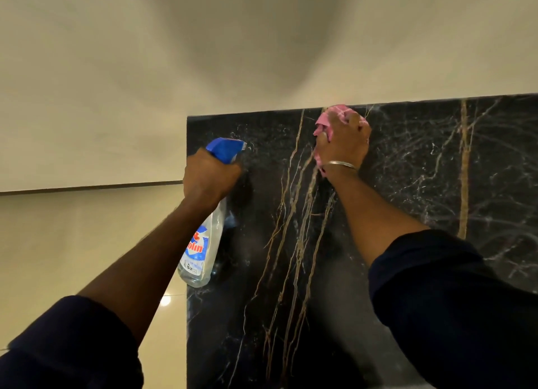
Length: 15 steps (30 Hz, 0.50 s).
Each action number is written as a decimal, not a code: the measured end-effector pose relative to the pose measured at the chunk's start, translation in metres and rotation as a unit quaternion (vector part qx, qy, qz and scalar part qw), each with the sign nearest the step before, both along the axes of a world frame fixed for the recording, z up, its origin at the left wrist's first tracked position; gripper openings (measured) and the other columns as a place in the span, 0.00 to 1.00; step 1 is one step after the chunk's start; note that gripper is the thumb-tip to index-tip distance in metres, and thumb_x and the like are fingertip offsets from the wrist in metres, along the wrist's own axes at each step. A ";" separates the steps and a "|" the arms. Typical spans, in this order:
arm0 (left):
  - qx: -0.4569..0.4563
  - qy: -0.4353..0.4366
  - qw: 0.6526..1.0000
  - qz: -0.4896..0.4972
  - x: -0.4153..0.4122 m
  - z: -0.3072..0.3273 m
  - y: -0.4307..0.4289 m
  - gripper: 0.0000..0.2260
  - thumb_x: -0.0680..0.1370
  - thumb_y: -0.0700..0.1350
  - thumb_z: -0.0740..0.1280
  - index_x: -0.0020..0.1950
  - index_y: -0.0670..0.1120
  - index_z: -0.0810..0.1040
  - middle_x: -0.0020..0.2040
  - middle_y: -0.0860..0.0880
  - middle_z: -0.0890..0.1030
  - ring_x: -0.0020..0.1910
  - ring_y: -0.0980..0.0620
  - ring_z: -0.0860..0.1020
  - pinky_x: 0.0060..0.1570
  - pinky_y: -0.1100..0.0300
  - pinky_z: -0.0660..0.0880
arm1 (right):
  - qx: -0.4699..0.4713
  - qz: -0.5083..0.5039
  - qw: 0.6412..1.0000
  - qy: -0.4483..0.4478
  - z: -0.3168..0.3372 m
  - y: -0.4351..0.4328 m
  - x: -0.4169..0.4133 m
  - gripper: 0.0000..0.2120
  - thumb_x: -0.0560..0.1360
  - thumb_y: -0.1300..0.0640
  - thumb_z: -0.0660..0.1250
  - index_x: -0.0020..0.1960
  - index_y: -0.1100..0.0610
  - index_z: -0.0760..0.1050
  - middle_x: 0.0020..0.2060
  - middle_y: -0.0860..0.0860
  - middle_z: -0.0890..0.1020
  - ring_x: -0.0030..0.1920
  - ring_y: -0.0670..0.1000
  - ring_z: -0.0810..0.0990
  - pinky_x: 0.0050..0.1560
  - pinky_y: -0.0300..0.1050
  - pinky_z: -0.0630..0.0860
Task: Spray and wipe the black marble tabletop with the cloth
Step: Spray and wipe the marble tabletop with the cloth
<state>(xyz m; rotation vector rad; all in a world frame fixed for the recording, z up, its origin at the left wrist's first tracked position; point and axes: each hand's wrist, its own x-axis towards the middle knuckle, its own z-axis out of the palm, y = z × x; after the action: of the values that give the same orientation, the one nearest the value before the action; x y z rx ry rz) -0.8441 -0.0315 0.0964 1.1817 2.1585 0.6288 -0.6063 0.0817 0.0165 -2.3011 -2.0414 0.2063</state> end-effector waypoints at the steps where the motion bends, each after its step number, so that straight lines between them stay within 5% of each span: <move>1: -0.004 0.000 1.000 -0.004 -0.001 -0.002 -0.001 0.12 0.74 0.45 0.71 0.54 0.44 0.74 0.39 0.48 0.76 0.37 0.54 0.75 0.43 0.58 0.74 | -0.008 -0.038 0.999 -0.006 -0.002 0.000 -0.014 0.25 0.77 0.43 0.58 0.72 0.47 0.65 0.70 0.57 0.66 0.68 0.64 0.65 0.63 0.61 0.70; 5: -0.015 -0.001 1.000 -0.010 0.000 -0.004 -0.003 0.11 0.73 0.46 0.71 0.52 0.46 0.74 0.37 0.49 0.75 0.34 0.55 0.74 0.41 0.59 0.73 | -0.031 -0.031 0.999 0.027 0.011 -0.008 -0.077 0.25 0.77 0.43 0.63 0.72 0.47 0.63 0.72 0.59 0.63 0.69 0.67 0.62 0.54 0.56 0.76; 11: -0.019 0.014 1.000 -0.006 0.014 -0.004 0.005 0.09 0.72 0.47 0.70 0.49 0.46 0.74 0.35 0.49 0.75 0.33 0.55 0.74 0.38 0.60 0.73 | -0.034 0.250 0.967 0.022 0.006 -0.003 -0.059 0.25 0.76 0.45 0.63 0.73 0.47 0.66 0.72 0.55 0.66 0.68 0.63 0.64 0.63 0.55 0.69; 15: -0.021 0.006 1.000 -0.005 0.027 -0.001 0.010 0.08 0.73 0.45 0.70 0.48 0.46 0.74 0.33 0.51 0.74 0.31 0.56 0.73 0.33 0.64 0.69 | 0.004 0.256 0.966 0.020 0.014 0.006 -0.013 0.24 0.77 0.48 0.64 0.71 0.49 0.69 0.69 0.56 0.70 0.67 0.64 0.67 0.62 0.58 0.72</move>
<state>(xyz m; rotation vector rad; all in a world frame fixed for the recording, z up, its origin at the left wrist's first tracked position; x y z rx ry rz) -0.8169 -0.0216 0.0956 1.1748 2.1647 0.5704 -0.6194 0.0881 0.0302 -1.6983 -2.5639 0.2601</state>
